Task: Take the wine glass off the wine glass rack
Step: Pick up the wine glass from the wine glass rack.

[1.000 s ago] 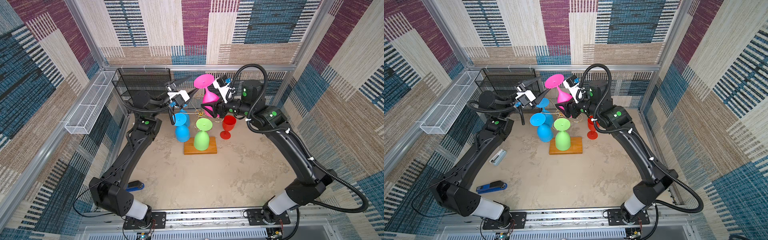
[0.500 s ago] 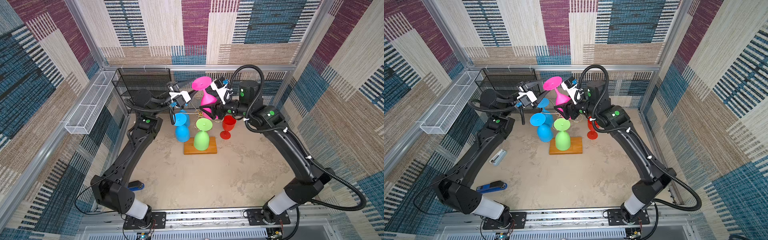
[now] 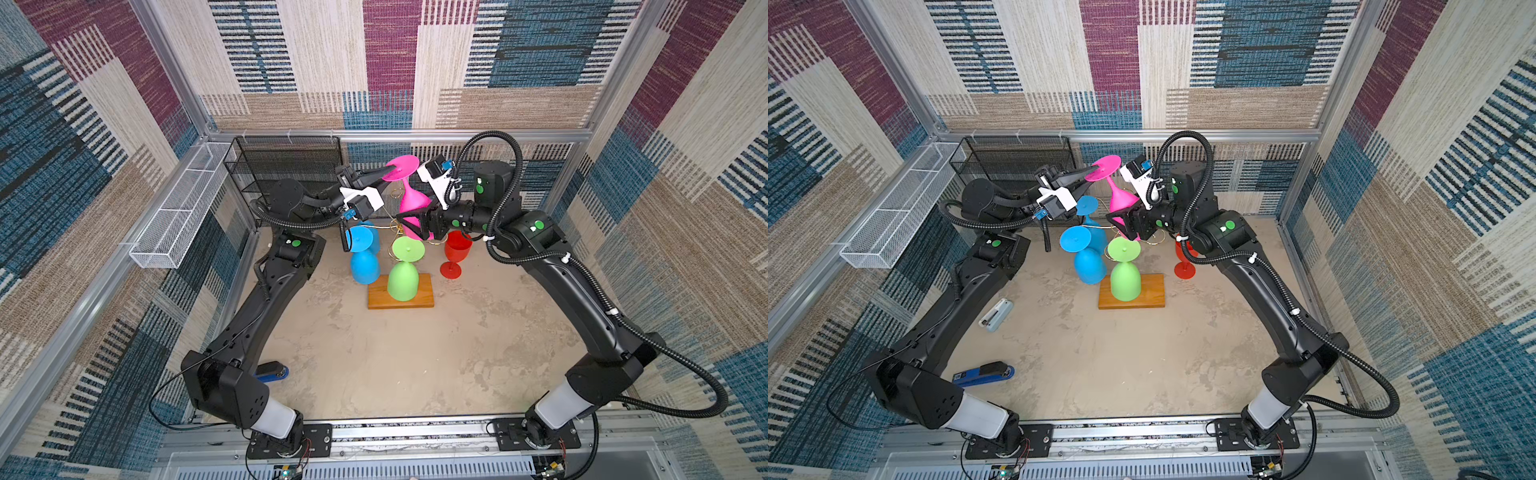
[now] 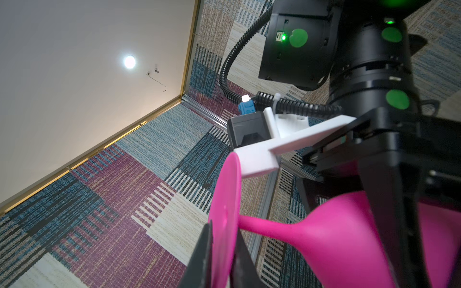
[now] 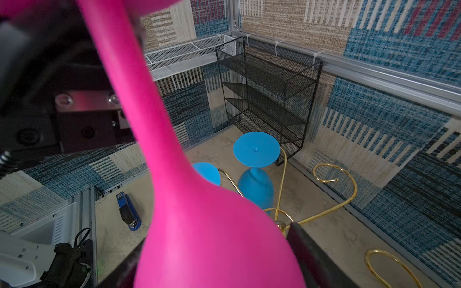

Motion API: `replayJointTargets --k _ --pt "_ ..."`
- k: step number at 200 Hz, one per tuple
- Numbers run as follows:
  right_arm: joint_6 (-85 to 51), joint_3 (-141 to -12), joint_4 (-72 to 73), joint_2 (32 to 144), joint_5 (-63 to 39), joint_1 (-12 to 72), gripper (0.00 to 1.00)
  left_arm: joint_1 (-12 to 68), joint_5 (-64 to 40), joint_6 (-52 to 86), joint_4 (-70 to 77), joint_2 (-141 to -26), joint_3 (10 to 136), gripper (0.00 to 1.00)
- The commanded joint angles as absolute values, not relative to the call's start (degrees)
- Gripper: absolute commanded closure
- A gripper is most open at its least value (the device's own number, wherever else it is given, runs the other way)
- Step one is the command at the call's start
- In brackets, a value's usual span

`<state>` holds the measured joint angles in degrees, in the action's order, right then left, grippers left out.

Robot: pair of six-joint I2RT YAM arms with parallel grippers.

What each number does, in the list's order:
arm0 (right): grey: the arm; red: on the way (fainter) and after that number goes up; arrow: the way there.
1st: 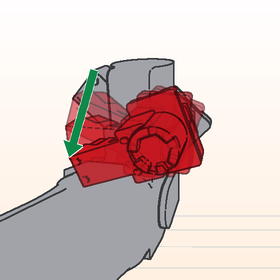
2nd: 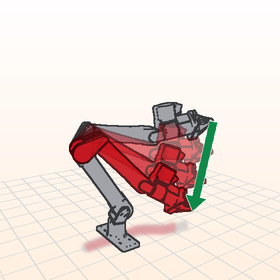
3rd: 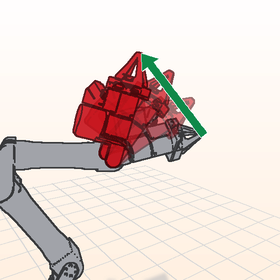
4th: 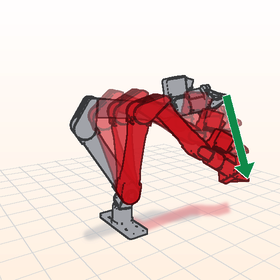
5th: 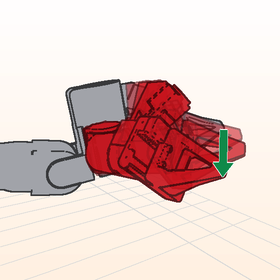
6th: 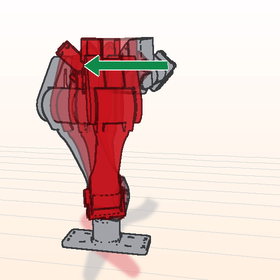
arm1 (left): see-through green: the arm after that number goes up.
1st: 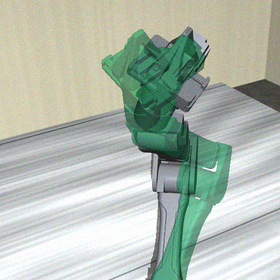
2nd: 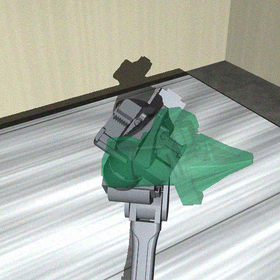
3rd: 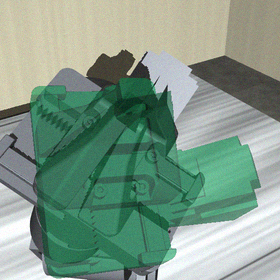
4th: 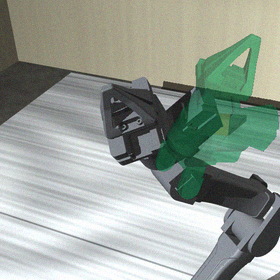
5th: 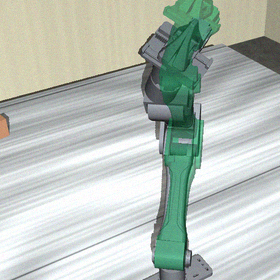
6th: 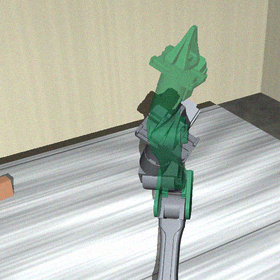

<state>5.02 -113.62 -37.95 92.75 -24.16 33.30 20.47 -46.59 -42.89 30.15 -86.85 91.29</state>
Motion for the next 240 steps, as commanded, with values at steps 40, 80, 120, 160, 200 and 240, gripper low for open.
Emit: replayJointTargets --k 40,80,120,160,200,240 --pt "4.6 -113.6 -36.0 92.3 -25.9 33.3 0.49 20.6 -45.4 -43.7 30.7 -86.1 91.2 1.0" --pt "3.7 -112.1 -34.2 90.7 -25.3 33.3 0.34 20.5 -42.1 -41.6 31.7 -85.9 91.3 1.0" --pt "2.7 -109.5 -30.4 87.1 -23.0 33.4 0.14 19.8 -39.3 -36.2 33.7 -85.6 90.9 1.0" --pt "2.1 -104.3 -23.6 81.8 -21.4 33.3 0.01 19.4 -39.5 -35.0 34.4 -84.9 89.2 1.0" --pt "1.6 -99.6 -18.0 76.2 -20.0 33.3 0.01 18.6 -36.7 -29.0 37.1 -84.3 87.4 1.0" --pt "1.6 -92.9 -12.3 66.3 -10.4 33.1 0.01 18.0 -28.9 -17.2 33.6 -83.4 86.5 1.0"
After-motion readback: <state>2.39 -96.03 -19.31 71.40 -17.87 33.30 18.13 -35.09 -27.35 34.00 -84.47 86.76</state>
